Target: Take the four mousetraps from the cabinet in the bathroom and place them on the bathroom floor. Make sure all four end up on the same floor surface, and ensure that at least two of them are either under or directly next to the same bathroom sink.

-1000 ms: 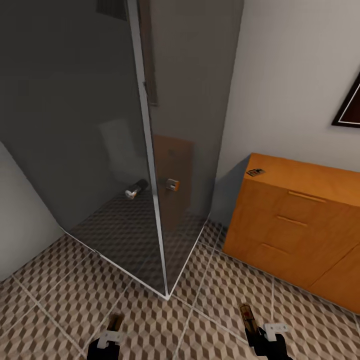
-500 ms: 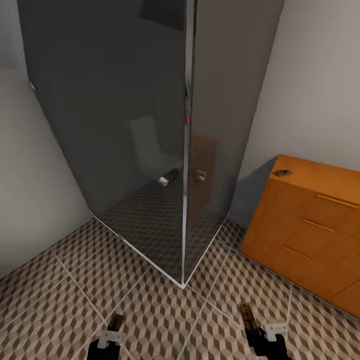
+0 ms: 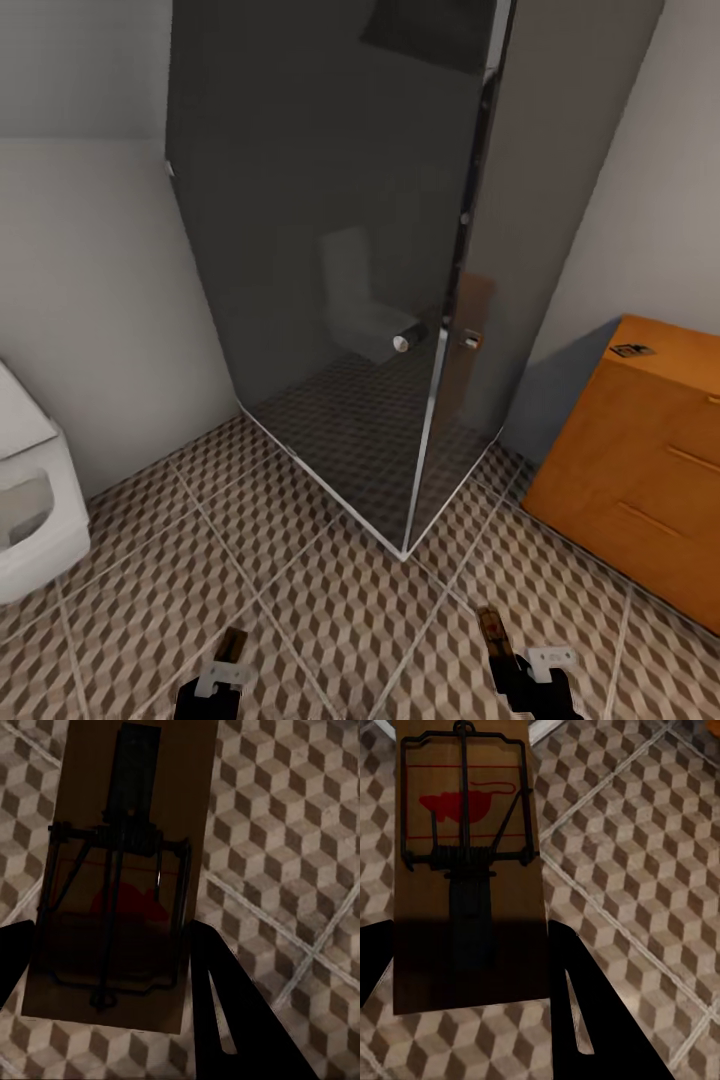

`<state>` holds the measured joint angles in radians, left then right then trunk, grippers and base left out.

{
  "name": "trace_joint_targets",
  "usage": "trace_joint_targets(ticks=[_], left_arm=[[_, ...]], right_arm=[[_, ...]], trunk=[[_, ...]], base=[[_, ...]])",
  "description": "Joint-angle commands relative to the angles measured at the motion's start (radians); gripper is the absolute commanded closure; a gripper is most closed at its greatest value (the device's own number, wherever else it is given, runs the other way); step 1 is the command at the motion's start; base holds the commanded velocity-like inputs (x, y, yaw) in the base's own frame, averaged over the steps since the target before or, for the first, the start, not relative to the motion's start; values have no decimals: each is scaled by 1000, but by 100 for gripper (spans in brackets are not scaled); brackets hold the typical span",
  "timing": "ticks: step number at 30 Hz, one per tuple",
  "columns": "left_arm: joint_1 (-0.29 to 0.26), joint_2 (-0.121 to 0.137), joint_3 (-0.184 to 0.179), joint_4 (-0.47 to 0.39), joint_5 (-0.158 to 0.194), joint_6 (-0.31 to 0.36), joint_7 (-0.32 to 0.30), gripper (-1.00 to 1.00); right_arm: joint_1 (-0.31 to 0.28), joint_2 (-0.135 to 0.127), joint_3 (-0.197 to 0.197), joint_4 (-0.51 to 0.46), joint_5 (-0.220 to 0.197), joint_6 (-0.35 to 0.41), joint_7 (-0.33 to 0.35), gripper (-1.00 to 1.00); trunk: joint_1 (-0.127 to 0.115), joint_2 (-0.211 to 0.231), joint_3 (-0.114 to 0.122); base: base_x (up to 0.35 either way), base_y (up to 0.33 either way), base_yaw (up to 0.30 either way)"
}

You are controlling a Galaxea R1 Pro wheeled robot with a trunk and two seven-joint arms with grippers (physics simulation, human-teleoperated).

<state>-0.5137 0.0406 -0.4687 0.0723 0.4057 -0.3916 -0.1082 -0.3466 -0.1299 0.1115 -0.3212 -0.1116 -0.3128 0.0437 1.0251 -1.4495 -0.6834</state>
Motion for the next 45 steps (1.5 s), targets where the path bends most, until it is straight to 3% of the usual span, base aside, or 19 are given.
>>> trace_joint_targets(ticks=[1,21,45], left_arm=[[-2,-1,-5,4,7,-6,-5,100],[-2,-1,-5,4,7,-6,-5,100],[-2,-1,-5,4,7,-6,-5,100]], right_arm=[[0,-1,5,1,-11,-3,4,100],[0,1,6,17,-11,-4,4,100],[0,1,6,19,-11,-4,4,100]], trunk=[[0,0,-1],[0,0,-1],[0,0,-5]], base=[[-9,2,286],[-13,102,286],[-110,121,281]])
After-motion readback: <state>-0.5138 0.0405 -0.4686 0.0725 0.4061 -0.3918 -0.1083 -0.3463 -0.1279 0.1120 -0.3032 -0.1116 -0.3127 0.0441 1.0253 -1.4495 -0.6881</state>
